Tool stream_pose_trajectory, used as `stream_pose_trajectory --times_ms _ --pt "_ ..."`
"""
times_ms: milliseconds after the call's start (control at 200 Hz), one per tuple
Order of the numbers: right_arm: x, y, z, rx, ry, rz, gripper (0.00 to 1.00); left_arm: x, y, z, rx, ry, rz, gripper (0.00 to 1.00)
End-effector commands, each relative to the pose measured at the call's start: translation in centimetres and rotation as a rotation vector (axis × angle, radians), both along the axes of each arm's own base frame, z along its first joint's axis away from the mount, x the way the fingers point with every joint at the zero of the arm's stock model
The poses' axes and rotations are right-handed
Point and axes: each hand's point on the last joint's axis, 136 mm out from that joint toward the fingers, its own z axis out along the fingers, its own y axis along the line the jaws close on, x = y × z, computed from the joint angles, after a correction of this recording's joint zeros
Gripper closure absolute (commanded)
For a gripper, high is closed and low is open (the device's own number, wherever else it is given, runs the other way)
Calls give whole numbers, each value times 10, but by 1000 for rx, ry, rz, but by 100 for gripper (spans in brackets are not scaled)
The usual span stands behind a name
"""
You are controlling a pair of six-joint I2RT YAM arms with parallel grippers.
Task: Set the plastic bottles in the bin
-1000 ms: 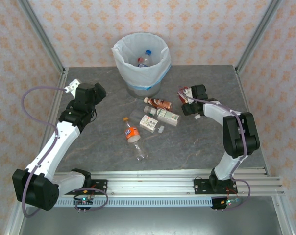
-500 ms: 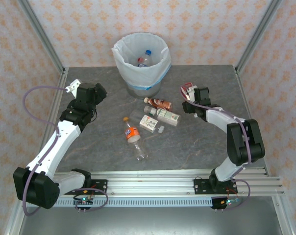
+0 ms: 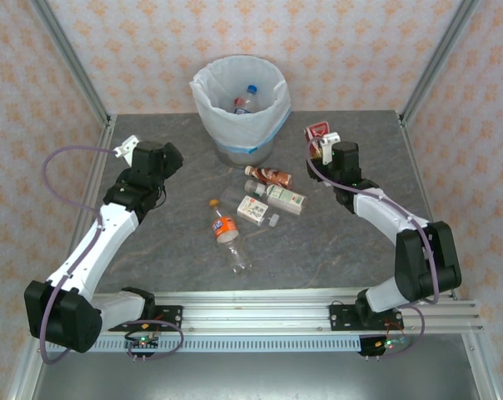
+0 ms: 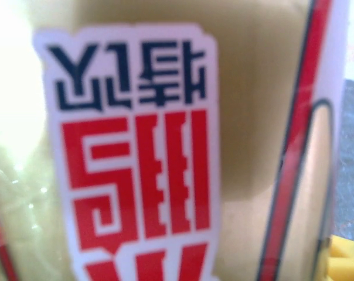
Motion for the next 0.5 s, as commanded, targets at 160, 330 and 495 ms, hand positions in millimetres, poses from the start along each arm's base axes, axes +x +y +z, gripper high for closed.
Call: stream_pose_trajectory --times_ms 160,330,495 --pt "14 30 101 151 -232 45 48 -5 8 -8 36 43 10 0" --pt "18 54 136 232 -271 116 48 -8 8 -12 47 61 4 0" --pt "27 74 158 298 -265 187 48 -9 8 -13 59 73 -4 0"
